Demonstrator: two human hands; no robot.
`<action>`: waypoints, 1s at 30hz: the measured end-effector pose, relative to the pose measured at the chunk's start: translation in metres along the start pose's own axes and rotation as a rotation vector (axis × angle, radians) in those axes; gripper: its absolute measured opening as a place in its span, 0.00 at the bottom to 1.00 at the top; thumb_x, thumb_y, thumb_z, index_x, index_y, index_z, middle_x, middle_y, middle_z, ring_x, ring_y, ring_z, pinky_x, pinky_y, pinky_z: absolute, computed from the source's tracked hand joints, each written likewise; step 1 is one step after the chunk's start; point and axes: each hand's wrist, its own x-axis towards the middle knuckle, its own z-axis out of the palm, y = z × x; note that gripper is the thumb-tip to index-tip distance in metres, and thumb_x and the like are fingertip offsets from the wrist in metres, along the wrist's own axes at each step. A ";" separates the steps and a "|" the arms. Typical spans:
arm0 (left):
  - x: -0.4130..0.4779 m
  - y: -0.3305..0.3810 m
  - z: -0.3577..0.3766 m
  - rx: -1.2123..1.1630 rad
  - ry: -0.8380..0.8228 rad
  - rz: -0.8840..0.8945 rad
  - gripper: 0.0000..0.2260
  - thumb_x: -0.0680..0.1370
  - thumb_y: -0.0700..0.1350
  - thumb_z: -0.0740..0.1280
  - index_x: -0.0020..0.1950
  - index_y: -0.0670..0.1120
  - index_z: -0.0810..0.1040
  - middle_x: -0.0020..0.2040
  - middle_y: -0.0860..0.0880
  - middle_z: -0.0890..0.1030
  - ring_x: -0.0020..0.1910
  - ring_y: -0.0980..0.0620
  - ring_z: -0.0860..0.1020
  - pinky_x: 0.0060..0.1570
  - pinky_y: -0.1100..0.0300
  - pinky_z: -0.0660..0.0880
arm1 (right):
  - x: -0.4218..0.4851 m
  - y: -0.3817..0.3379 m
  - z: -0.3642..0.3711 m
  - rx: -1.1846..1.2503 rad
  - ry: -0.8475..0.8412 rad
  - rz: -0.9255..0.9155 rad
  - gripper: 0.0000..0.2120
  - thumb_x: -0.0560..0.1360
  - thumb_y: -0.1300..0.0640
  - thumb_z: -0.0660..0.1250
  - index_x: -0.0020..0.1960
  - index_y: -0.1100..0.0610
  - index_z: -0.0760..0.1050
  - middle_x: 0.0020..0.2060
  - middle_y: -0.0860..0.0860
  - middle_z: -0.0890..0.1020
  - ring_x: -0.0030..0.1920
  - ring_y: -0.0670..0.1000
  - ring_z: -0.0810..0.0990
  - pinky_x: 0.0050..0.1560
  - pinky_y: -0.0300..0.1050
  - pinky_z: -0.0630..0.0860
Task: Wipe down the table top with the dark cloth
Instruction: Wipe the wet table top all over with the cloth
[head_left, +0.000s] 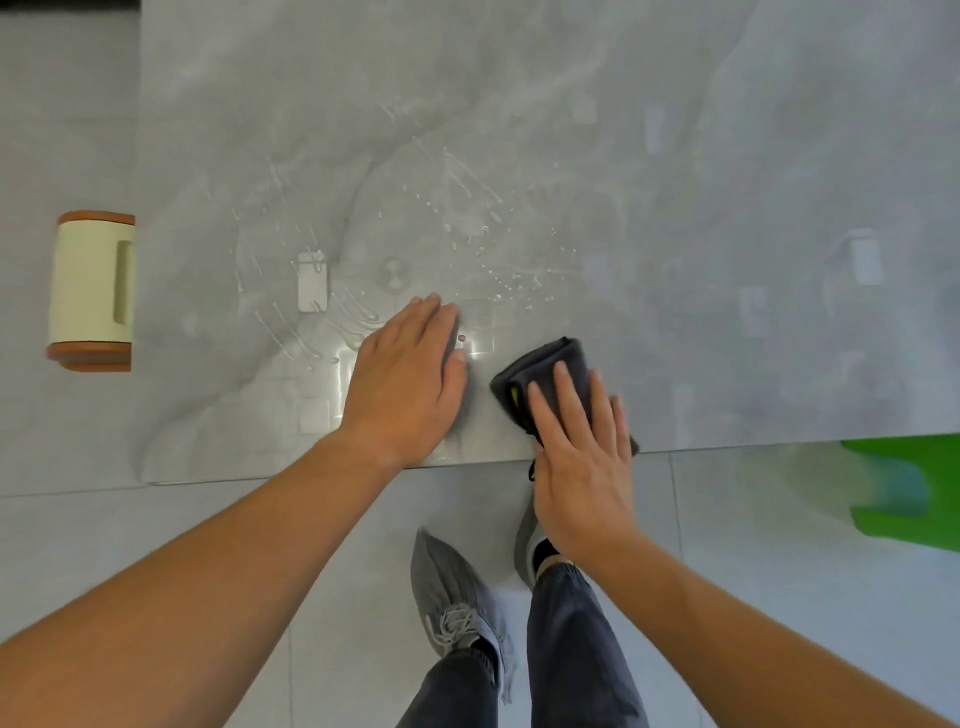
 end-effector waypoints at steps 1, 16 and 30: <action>0.002 -0.001 -0.002 -0.004 0.003 -0.003 0.23 0.84 0.52 0.50 0.78 0.47 0.61 0.79 0.47 0.62 0.77 0.47 0.60 0.74 0.49 0.58 | 0.005 -0.004 0.001 0.004 0.000 -0.035 0.32 0.79 0.58 0.62 0.80 0.50 0.56 0.81 0.51 0.51 0.80 0.59 0.44 0.78 0.63 0.46; 0.001 -0.005 -0.001 0.080 -0.028 0.065 0.20 0.83 0.50 0.56 0.73 0.46 0.67 0.79 0.46 0.61 0.76 0.45 0.61 0.70 0.48 0.60 | 0.053 0.004 -0.014 -0.045 -0.021 -0.110 0.27 0.83 0.50 0.54 0.80 0.48 0.55 0.81 0.50 0.54 0.80 0.59 0.47 0.79 0.60 0.46; 0.054 0.000 -0.014 0.096 -0.002 -0.015 0.26 0.82 0.52 0.56 0.78 0.46 0.59 0.82 0.43 0.51 0.80 0.44 0.49 0.76 0.49 0.49 | 0.130 0.016 -0.029 -0.105 -0.011 -0.190 0.28 0.82 0.45 0.54 0.80 0.48 0.55 0.81 0.51 0.53 0.80 0.61 0.48 0.78 0.61 0.45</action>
